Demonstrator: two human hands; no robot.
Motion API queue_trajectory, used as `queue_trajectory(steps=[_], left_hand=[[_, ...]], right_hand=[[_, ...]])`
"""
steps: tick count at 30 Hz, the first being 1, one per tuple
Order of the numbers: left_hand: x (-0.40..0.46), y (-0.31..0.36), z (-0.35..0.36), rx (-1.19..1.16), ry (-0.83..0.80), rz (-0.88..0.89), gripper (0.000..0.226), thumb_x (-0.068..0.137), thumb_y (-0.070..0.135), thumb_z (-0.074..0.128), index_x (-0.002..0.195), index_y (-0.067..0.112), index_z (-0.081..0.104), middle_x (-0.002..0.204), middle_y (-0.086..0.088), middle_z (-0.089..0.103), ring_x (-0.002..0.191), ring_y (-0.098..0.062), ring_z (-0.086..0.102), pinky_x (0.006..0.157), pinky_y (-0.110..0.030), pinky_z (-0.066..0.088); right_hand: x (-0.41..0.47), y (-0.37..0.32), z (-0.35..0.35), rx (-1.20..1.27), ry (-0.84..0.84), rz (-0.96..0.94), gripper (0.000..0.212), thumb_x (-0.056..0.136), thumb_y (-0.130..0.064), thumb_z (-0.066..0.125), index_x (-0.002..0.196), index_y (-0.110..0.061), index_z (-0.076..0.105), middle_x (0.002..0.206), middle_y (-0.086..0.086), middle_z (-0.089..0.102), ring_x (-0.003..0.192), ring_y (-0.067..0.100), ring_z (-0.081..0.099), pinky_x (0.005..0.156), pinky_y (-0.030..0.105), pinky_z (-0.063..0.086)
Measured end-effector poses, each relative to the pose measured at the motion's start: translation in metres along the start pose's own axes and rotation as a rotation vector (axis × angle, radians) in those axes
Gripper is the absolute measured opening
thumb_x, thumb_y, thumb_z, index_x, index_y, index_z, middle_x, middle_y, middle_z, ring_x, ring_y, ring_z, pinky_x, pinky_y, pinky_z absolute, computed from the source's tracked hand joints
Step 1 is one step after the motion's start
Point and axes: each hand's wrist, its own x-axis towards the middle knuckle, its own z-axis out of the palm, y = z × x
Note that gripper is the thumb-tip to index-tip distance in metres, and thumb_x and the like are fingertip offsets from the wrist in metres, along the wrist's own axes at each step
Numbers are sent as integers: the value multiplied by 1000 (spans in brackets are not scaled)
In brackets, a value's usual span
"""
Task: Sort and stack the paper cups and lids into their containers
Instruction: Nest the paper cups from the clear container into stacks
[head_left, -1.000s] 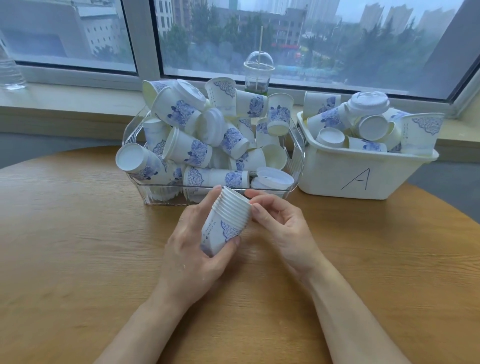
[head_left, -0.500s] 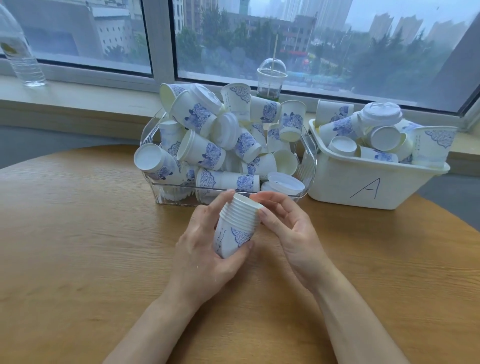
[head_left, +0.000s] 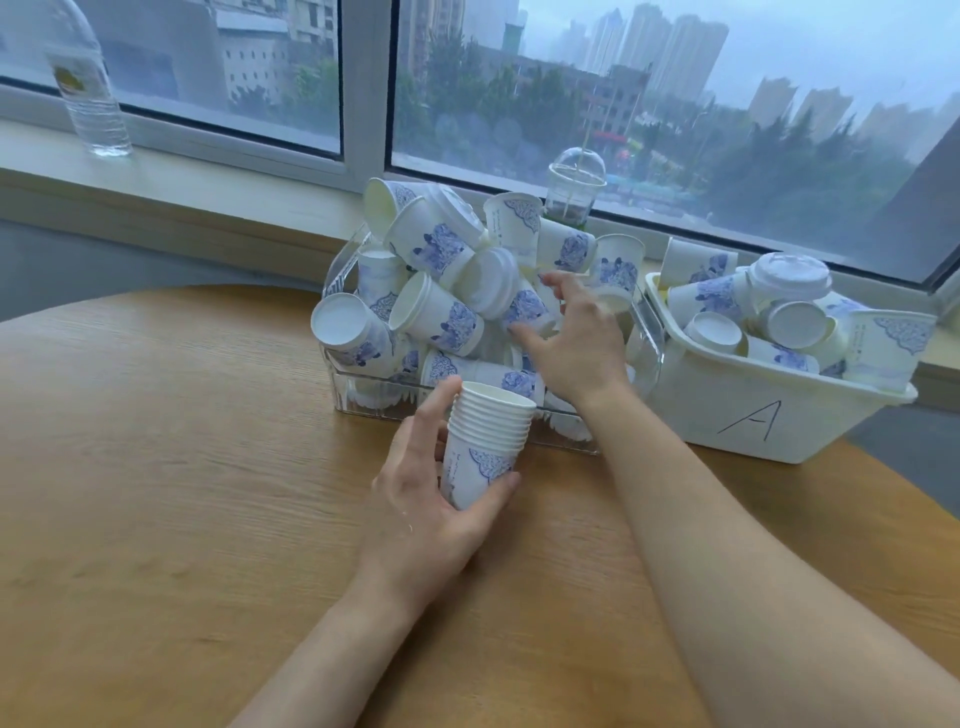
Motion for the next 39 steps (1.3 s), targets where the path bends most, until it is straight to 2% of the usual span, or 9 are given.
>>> queue_trajectory(steps=[7, 12, 16, 20, 23, 26, 29, 35, 39], left_hand=[[0, 2, 2, -16, 4, 18, 92, 74, 53, 82, 153, 49, 36, 124, 21, 57, 110, 3, 58, 85, -35, 59], [-1, 2, 2, -5, -10, 32, 92, 73, 53, 82, 152, 52, 35, 121, 21, 58, 108, 5, 58, 87, -12, 48], [-1, 3, 1, 15, -33, 35, 92, 75, 52, 84, 153, 49, 36, 121, 20, 58, 110, 7, 56, 88, -8, 43], [-1, 3, 1, 10, -30, 44, 93, 75, 48, 89, 153, 48, 39, 123, 21, 58, 113, 6, 56, 85, -20, 52], [-2, 4, 1, -9, -40, 48, 93, 74, 39, 93, 152, 45, 42, 122, 19, 60, 114, 3, 56, 80, -23, 54], [-3, 4, 1, -4, -67, 76, 89, 76, 38, 91, 151, 41, 44, 121, 16, 60, 113, -3, 57, 85, -10, 46], [-3, 5, 0, 10, -106, 97, 87, 76, 39, 84, 152, 42, 42, 121, 16, 58, 112, -8, 58, 85, -7, 45], [-5, 5, 3, 36, -166, 179, 88, 76, 27, 83, 156, 32, 45, 120, 20, 56, 113, -7, 59, 94, -10, 43], [-4, 3, 6, 57, -208, 258, 91, 77, 21, 82, 159, 27, 43, 127, 13, 60, 116, -9, 59, 100, -19, 44]], right_hand=[[3, -2, 3, -88, -30, 57, 66, 91, -47, 76, 148, -29, 47, 135, 3, 67, 122, 30, 62, 104, 44, 47], [-8, 11, -11, -21, 66, 44, 64, 87, -45, 80, 142, -29, 51, 125, -1, 69, 112, 23, 65, 92, 37, 50], [-25, 23, -29, 75, 158, 48, 61, 88, -39, 81, 141, -29, 53, 129, -4, 69, 117, 17, 64, 97, 37, 51], [-59, 29, -42, 210, 255, 30, 53, 89, -39, 81, 136, -31, 57, 122, -15, 65, 119, 12, 59, 96, 28, 47], [-99, 30, -43, 394, 284, 34, 53, 90, -36, 82, 136, -31, 57, 126, -16, 65, 118, 1, 59, 92, 12, 45], [-130, 39, -32, 673, 260, 133, 57, 87, -32, 83, 137, -33, 56, 125, -9, 71, 113, 9, 67, 97, 25, 50], [-140, 46, -24, 943, 222, 253, 61, 84, -30, 80, 139, -31, 54, 129, 0, 71, 119, 15, 69, 108, 37, 51], [-142, 44, -20, 1049, 107, 230, 60, 89, -26, 72, 146, -32, 50, 131, 4, 70, 121, 14, 68, 97, 24, 53], [-142, 45, -16, 1000, 47, 160, 65, 97, -16, 67, 154, -35, 44, 128, 9, 68, 117, 13, 70, 93, 23, 55]])
